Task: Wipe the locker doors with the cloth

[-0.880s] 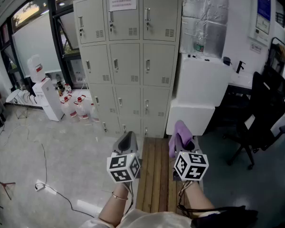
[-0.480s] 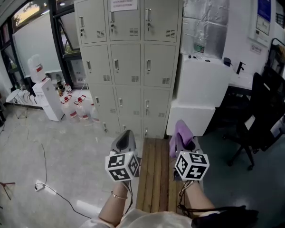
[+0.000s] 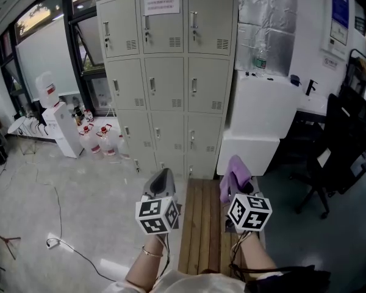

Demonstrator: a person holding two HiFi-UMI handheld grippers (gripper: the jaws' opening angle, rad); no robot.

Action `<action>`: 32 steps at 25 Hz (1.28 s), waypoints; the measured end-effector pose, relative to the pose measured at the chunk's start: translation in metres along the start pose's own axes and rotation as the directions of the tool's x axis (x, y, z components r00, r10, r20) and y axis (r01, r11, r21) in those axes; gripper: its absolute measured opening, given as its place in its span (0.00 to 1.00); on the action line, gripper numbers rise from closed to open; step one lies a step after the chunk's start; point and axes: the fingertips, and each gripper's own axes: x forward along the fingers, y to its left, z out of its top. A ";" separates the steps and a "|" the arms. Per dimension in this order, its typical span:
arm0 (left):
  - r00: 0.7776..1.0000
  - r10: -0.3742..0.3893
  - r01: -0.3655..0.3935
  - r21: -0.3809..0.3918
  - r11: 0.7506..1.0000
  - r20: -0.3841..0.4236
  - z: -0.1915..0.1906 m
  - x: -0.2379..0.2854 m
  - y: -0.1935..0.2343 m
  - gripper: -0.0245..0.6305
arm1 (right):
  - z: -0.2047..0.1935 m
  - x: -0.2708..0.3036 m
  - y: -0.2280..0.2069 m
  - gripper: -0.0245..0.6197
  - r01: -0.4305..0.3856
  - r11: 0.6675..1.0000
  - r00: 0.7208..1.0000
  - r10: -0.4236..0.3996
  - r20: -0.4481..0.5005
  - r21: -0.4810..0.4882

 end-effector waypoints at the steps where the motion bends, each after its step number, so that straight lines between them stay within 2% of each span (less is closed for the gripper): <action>1: 1.000 0.005 -0.005 -0.003 1.000 -0.003 -0.001 0.003 0.004 0.05 | -0.002 0.004 0.000 0.13 0.001 1.000 1.000 -0.001 -0.007 0.004; 7: 1.000 0.019 -0.019 -0.010 1.000 -0.018 -0.008 0.033 0.020 0.05 | -0.003 0.034 0.001 0.13 -0.002 1.000 1.000 0.002 -0.014 0.007; 14: 0.999 0.044 -0.045 -0.020 0.999 -0.025 -0.016 0.095 0.034 0.05 | 0.002 0.097 -0.025 0.13 0.012 1.000 1.000 -0.012 -0.015 0.017; 26: 0.995 0.096 -0.096 -0.005 0.995 0.016 0.006 0.237 0.042 0.05 | 0.057 0.240 -0.075 0.13 -0.065 0.998 0.998 0.065 0.013 -0.002; 32: 0.991 0.130 -0.130 0.001 0.991 0.007 0.003 0.291 0.049 0.05 | 0.068 0.302 -0.097 0.13 -0.098 0.995 0.995 0.098 0.003 0.004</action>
